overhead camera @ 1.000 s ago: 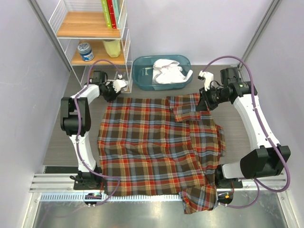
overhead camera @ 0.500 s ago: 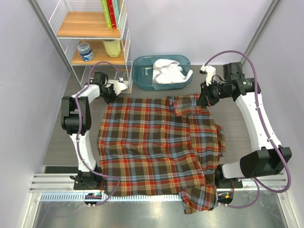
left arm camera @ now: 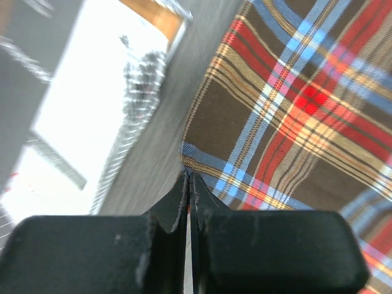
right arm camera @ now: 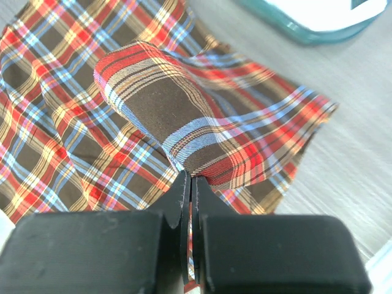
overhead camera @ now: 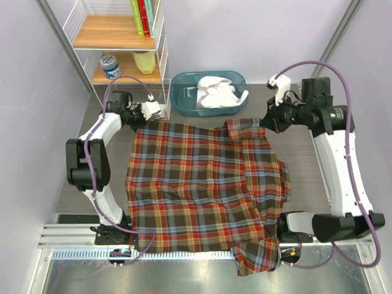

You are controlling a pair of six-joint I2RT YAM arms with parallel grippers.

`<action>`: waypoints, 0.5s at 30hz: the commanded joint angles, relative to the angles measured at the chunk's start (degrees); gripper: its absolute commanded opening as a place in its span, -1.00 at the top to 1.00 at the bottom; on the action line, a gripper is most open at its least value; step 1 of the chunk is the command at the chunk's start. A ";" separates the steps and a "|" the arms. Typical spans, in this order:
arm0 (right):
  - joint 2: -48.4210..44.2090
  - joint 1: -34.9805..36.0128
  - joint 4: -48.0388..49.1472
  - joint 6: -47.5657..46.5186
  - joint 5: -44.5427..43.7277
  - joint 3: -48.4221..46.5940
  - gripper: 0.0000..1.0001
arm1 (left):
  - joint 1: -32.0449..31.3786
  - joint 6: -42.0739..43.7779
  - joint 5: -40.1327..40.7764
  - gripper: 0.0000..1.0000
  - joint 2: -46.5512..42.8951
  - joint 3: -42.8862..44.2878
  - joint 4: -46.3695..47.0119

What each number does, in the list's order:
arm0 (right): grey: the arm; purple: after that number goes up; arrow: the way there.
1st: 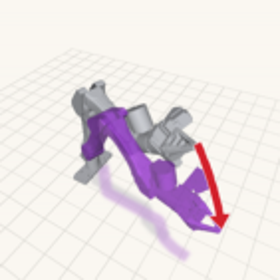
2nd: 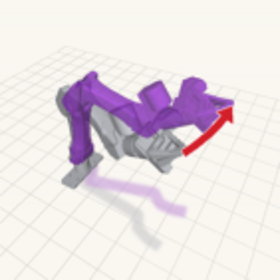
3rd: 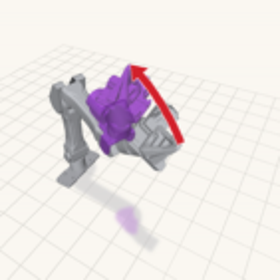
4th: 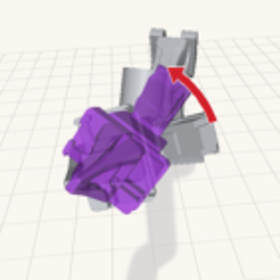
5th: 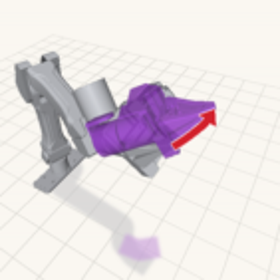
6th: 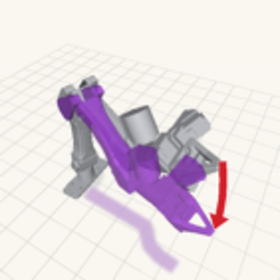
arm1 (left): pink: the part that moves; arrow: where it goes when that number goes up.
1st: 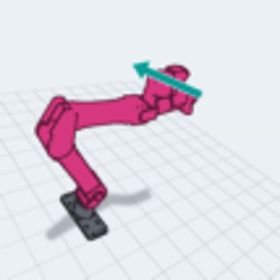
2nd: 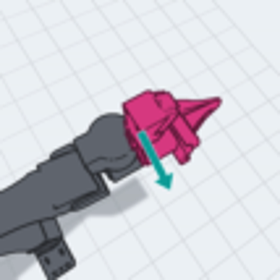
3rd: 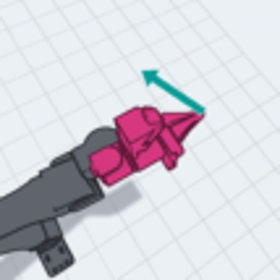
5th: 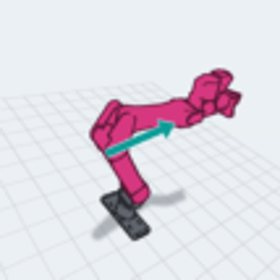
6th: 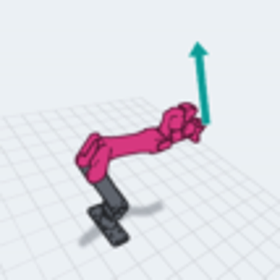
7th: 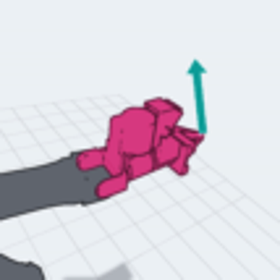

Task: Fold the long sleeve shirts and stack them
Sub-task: Fold the shirt

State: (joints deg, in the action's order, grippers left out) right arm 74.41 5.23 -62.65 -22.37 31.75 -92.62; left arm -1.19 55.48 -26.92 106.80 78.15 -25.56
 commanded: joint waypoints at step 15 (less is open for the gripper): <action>-20.70 -0.14 -17.50 -7.07 -3.97 -8.37 0.98 | 0.93 12.45 -6.40 1.00 -34.55 -17.67 -15.74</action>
State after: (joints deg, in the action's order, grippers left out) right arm 55.88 5.23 -74.37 -26.55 28.56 -99.74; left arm -0.73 63.00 -31.59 79.35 63.48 -35.99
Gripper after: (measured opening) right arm 0.025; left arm 0.003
